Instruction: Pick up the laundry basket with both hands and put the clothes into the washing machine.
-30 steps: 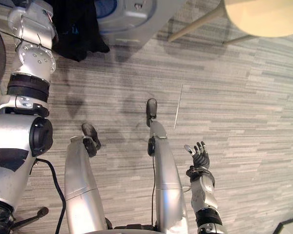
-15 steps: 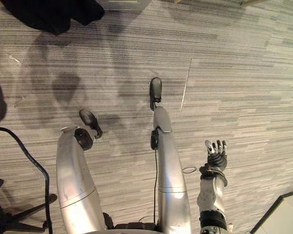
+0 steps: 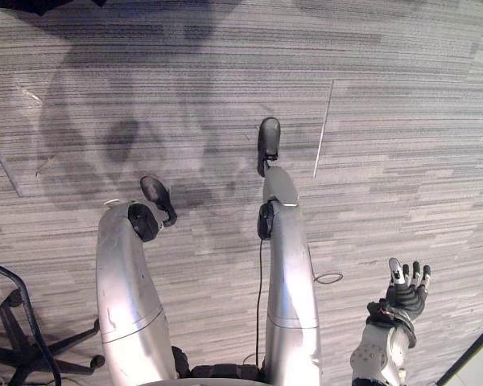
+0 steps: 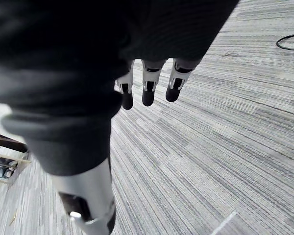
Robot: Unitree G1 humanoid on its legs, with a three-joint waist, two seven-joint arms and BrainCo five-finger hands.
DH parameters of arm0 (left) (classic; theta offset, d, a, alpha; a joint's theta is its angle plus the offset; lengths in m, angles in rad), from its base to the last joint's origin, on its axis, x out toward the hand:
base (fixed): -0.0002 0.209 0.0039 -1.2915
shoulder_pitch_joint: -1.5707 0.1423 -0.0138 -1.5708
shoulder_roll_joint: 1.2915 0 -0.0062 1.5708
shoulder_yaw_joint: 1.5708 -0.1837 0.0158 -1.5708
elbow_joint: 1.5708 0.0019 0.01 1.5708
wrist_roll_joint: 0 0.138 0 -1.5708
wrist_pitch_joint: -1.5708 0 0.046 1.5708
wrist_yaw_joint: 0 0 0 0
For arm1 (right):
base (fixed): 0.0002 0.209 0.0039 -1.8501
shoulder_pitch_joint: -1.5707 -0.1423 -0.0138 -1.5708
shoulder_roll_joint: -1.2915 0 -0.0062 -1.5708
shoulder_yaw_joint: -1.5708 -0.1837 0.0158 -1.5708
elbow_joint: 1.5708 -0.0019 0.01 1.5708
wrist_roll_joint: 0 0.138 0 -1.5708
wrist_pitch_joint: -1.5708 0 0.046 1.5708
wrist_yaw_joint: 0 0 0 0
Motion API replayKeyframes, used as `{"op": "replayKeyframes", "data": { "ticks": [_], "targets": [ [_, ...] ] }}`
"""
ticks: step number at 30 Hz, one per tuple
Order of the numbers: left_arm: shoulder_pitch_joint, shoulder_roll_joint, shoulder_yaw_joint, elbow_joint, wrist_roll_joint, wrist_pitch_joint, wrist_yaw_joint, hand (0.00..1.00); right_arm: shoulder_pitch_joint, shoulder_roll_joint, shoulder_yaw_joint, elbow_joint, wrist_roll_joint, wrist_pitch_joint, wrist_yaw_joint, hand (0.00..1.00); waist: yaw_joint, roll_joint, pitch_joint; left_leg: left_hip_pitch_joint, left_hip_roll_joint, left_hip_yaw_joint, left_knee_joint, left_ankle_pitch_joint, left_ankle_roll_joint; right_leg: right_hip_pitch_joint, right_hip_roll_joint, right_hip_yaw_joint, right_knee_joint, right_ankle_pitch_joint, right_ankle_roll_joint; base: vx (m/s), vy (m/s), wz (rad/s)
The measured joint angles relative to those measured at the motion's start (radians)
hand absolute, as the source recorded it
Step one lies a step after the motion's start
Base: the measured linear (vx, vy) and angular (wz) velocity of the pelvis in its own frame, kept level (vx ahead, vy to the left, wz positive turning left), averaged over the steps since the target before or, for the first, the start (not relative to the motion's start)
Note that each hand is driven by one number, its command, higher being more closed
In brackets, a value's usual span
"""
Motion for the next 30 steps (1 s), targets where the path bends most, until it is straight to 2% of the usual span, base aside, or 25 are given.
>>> {"op": "replayKeyframes", "data": {
  "ticks": [3,7,8,12,15,22,27,30],
  "targets": [
    [0.0,0.0,-0.024,-0.019,0.071,0.001,0.04,1.0,0.009,0.0,0.017,-0.022,0.0,-0.025,-0.006,0.0,-0.011,-0.001,0.012,-0.032,-0.012,-0.017,0.059,-0.022,-0.009,-0.047,-0.013,0.002,0.091,-0.028,0.002,-0.07,-0.024,0.17],
    [0.009,0.001,-0.022,-0.022,0.176,0.012,0.062,1.0,0.011,-0.009,0.065,-0.038,0.0,-0.038,-0.006,0.0,-0.005,-0.003,0.013,-0.06,-0.012,-0.026,0.082,-0.032,-0.011,-0.066,-0.013,-0.003,0.086,-0.033,0.006,-0.11,0.016,-0.06],
    [0.018,0.004,-0.012,-0.022,0.194,0.013,0.062,0.0,0.011,-0.012,0.083,-0.038,0.0,-0.039,-0.007,0.0,-0.004,-0.003,0.013,-0.063,-0.011,-0.026,0.076,-0.034,-0.008,-0.062,-0.014,-0.01,0.06,-0.033,0.006,-0.12,0.059,-0.3],
    [0.096,-0.029,0.075,-0.023,0.259,0.021,0.069,0.0,0.027,-0.007,0.131,-0.033,0.0,-0.039,-0.01,0.0,-0.021,-0.003,0.013,-0.07,0.001,-0.024,0.075,-0.034,-0.003,-0.05,-0.021,-0.025,0.03,-0.012,0.016,-0.08,0.052,-0.15],
    [0.13,-0.055,0.101,-0.019,0.26,0.043,0.056,0.0,0.027,-0.005,0.142,-0.034,-0.001,-0.039,-0.01,0.0,-0.024,-0.003,0.013,-0.07,0.002,-0.023,0.074,-0.034,-0.003,-0.048,-0.023,-0.029,0.027,0.013,0.014,-0.05,0.032,0.01],
    [0.142,-0.124,0.168,-0.004,0.261,0.052,0.034,0.0,0.024,-0.01,0.167,0.032,-0.001,-0.037,-0.01,0.0,-0.029,-0.005,0.012,-0.053,0.001,-0.022,0.069,-0.035,-0.001,-0.031,-0.023,-0.033,0.023,0.013,0.013,-0.05,0.038,0.0],
    [0.171,-0.124,0.209,-0.005,0.284,0.052,0.035,0.0,0.011,-0.009,0.171,0.094,-0.001,-0.036,-0.009,0.0,-0.03,-0.006,0.011,-0.032,0.002,-0.023,0.039,-0.035,0.004,0.001,-0.023,-0.046,-0.024,0.009,0.012,-0.08,0.038,-0.01],
    [0.209,-0.124,0.221,-0.006,0.292,0.052,0.033,0.0,0.01,-0.008,0.173,0.106,0.0,-0.036,-0.009,0.0,-0.03,-0.006,0.011,-0.023,0.001,-0.027,0.037,-0.029,-0.008,0.006,-0.03,-0.055,-0.006,0.013,0.01,-0.03,0.015,0.08]
  ]
}}
